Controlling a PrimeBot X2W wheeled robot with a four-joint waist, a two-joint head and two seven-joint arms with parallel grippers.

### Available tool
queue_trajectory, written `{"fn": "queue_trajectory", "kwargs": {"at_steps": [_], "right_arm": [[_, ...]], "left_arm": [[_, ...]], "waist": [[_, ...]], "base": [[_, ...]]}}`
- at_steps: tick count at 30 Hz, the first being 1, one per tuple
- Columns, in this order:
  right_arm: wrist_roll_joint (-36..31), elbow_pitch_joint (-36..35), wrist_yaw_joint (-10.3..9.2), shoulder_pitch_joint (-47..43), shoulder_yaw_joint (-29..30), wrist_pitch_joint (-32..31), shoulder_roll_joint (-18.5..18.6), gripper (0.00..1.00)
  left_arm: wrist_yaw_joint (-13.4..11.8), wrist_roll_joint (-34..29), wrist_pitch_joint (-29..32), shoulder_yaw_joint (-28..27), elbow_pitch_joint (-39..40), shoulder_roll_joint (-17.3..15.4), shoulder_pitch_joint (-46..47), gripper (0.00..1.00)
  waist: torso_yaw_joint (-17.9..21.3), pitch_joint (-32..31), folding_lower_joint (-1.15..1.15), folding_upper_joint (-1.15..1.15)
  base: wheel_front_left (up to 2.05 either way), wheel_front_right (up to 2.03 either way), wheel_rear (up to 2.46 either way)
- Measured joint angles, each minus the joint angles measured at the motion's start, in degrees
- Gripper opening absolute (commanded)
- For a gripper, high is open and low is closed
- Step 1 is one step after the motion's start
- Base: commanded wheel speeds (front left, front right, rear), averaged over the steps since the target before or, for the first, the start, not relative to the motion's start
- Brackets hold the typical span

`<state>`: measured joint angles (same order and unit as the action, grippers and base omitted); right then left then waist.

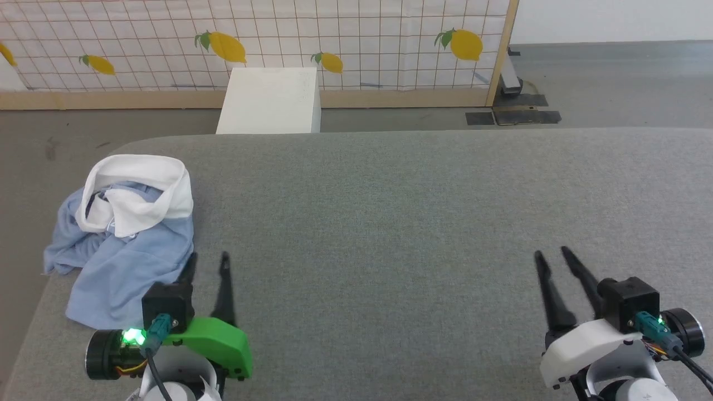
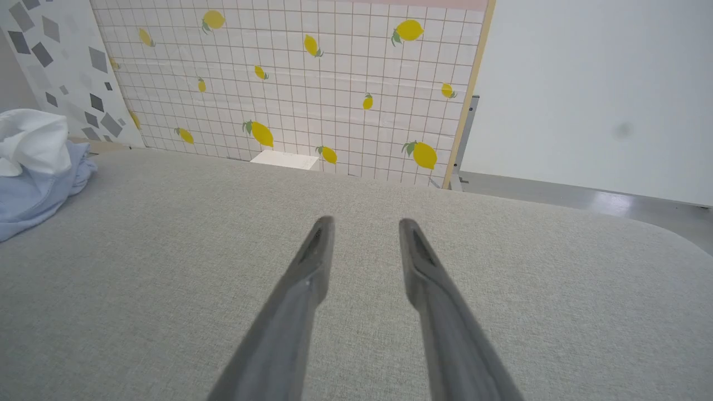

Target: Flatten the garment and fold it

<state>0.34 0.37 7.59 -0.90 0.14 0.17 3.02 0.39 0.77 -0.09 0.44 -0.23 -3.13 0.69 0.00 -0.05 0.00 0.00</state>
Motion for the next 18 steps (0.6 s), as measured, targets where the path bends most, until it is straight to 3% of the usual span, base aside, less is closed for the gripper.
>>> {"fn": "queue_trajectory", "kwargs": {"at_steps": [18], "right_arm": [[0.32, 0.92, 0.00, 0.01, 0.37, 1.47, 0.00, 1.00]], "left_arm": [[-1.03, 1.25, -2.02, 0.98, -2.10, -0.15, 0.13, 1.00]], "waist": [[-3.95, -0.22, 0.00, 0.00]], "base": [[0.00, 0.00, 0.00]]}}
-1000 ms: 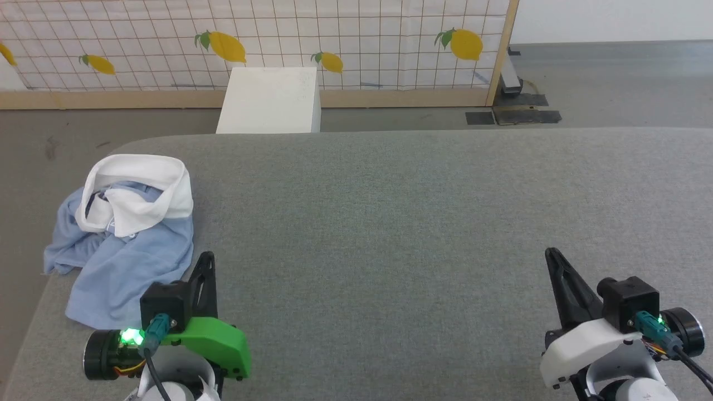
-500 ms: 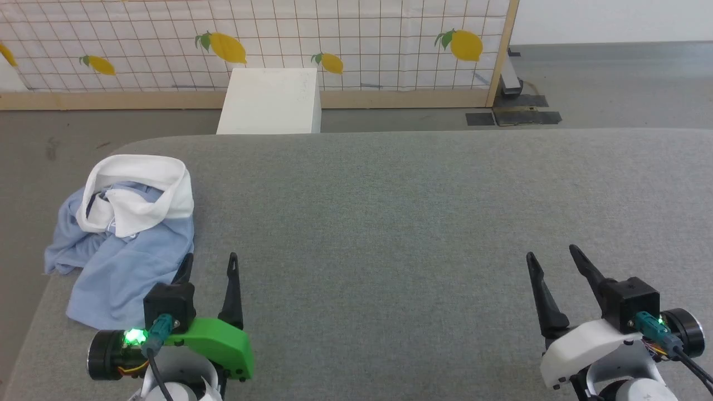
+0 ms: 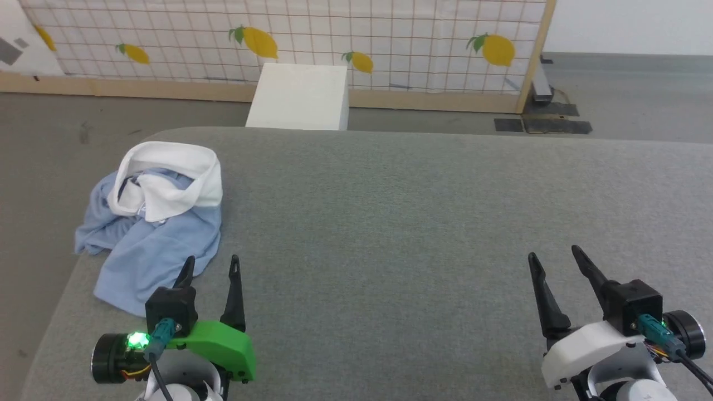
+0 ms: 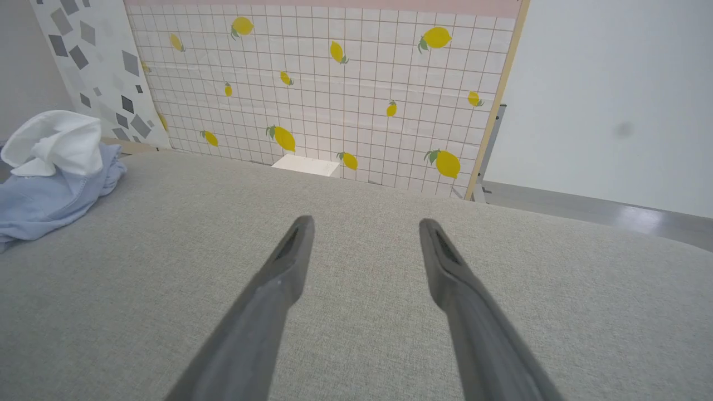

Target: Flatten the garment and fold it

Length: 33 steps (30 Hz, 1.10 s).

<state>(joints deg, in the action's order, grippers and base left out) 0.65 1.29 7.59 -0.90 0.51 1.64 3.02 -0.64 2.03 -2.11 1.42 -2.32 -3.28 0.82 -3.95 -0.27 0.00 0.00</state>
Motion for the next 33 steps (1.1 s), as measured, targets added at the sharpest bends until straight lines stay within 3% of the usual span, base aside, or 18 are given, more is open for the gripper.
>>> {"fn": "queue_trajectory", "kwargs": {"at_steps": [33], "right_arm": [[1.12, 1.97, 0.00, 0.08, -0.64, 3.54, -0.01, 1.00]], "left_arm": [[-2.50, 3.10, -3.87, 0.44, -1.54, -1.74, -0.03, 1.00]], "waist": [[-12.16, -0.55, 0.00, 0.00]], "base": [[0.00, 0.00, 0.00]]}}
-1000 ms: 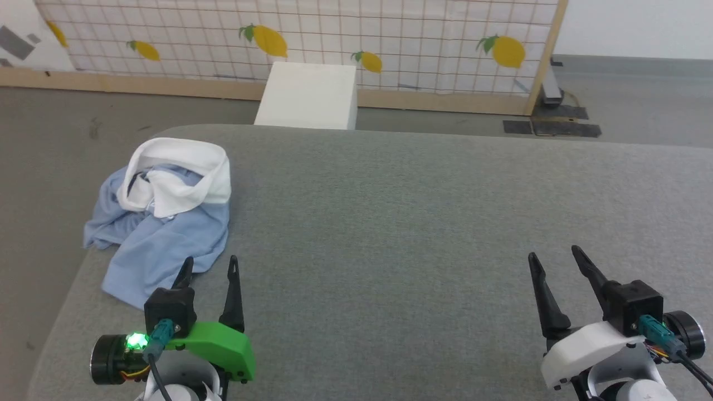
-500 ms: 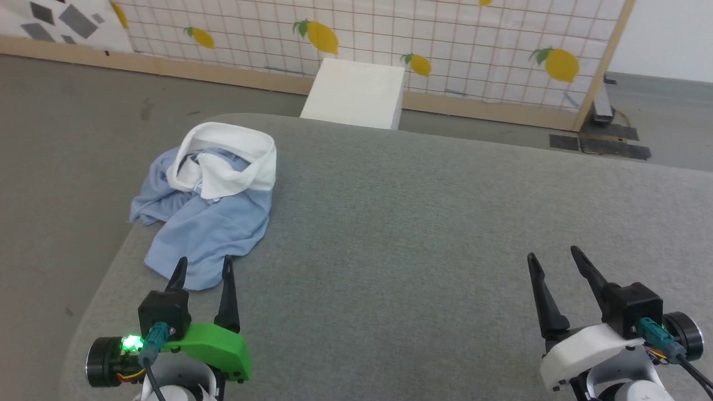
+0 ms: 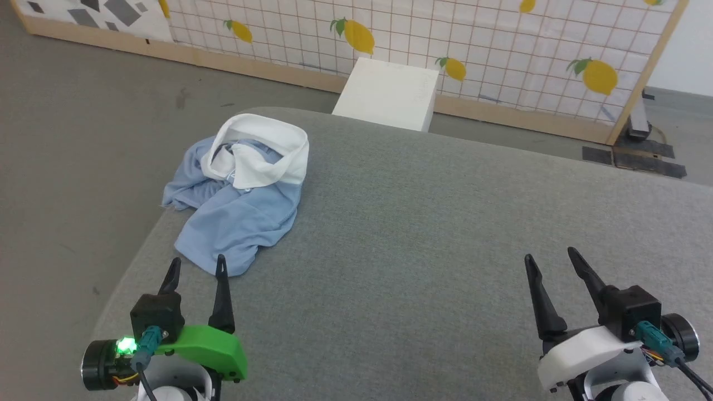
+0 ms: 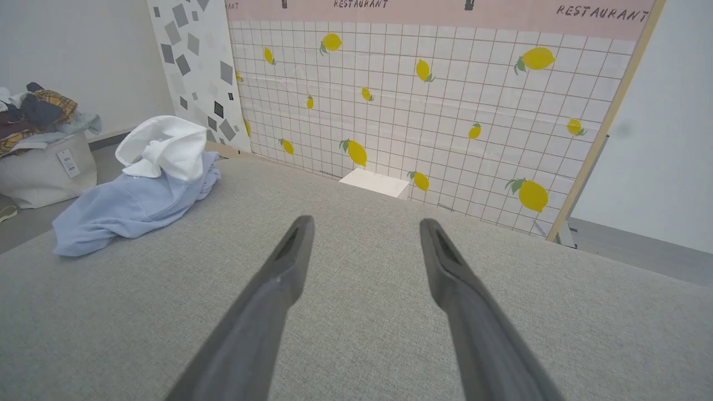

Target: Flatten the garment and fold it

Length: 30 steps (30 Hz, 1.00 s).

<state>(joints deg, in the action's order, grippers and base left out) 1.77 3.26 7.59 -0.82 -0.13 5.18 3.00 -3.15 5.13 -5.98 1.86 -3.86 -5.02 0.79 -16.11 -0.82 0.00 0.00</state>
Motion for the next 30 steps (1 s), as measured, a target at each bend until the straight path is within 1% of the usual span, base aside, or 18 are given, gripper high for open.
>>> {"fn": "queue_trajectory", "kwargs": {"at_steps": [22, 30], "right_arm": [[0.85, 1.35, 0.00, 0.81, 0.00, 2.15, 0.00, 1.00], [1.34, 1.90, 0.00, 0.90, 0.00, 2.90, -0.01, 1.00]], "left_arm": [[-1.05, 1.59, -2.69, 0.10, -1.92, -0.43, -0.01, 1.00], [-1.55, 3.04, -3.55, 0.04, -2.70, -0.54, -0.01, 1.00]], "waist": [[-6.36, 0.14, 0.00, 0.00], [-8.66, 0.16, 0.00, 0.00]], "base": [[0.00, 0.00, 0.00], [0.00, 0.00, 0.00]]}}
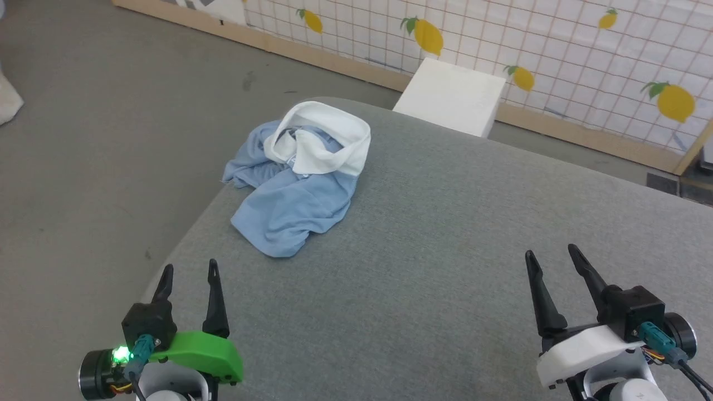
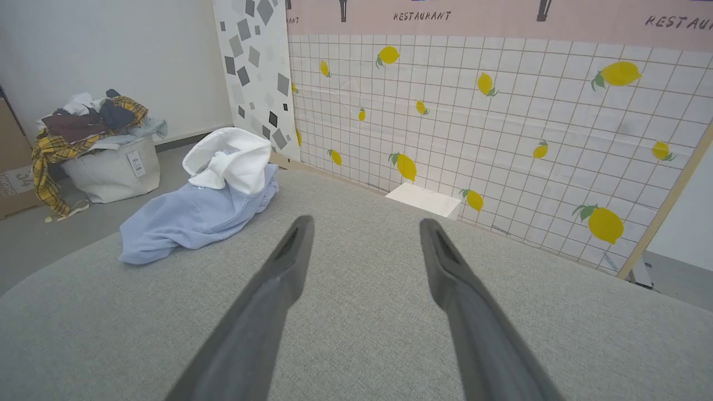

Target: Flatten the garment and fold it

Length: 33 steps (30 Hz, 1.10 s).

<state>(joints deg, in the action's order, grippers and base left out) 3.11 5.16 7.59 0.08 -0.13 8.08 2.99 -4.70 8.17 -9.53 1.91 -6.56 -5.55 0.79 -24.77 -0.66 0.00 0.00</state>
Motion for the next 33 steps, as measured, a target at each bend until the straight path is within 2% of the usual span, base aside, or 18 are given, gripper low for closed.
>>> {"fn": "queue_trajectory", "kwargs": {"at_steps": [22, 27, 33], "right_arm": [[0.47, 0.78, 0.00, 1.25, 0.09, 1.55, -0.09, 1.00], [-0.70, -0.35, 0.00, 3.04, 0.02, 1.01, -0.11, 1.00], [-3.60, -3.28, 0.00, 7.12, 0.01, -0.36, -0.14, 1.00]], "left_arm": [[-0.60, 1.86, -2.67, -0.12, -1.23, -0.23, 0.20, 1.00], [1.65, 4.39, -3.05, 0.32, -2.31, -0.42, 5.05, 1.00], [5.90, 9.17, 2.14, 0.74, -5.42, -1.33, 19.00, 1.00]], "waist": [[-5.30, 1.13, 0.00, 0.00], [-5.31, 3.65, 0.00, 0.00], [-4.53, 9.05, 0.00, 0.00]], "base": [[0.00, 0.00, 0.00], [0.00, 0.00, 0.00], [0.00, 0.00, 0.00]]}}
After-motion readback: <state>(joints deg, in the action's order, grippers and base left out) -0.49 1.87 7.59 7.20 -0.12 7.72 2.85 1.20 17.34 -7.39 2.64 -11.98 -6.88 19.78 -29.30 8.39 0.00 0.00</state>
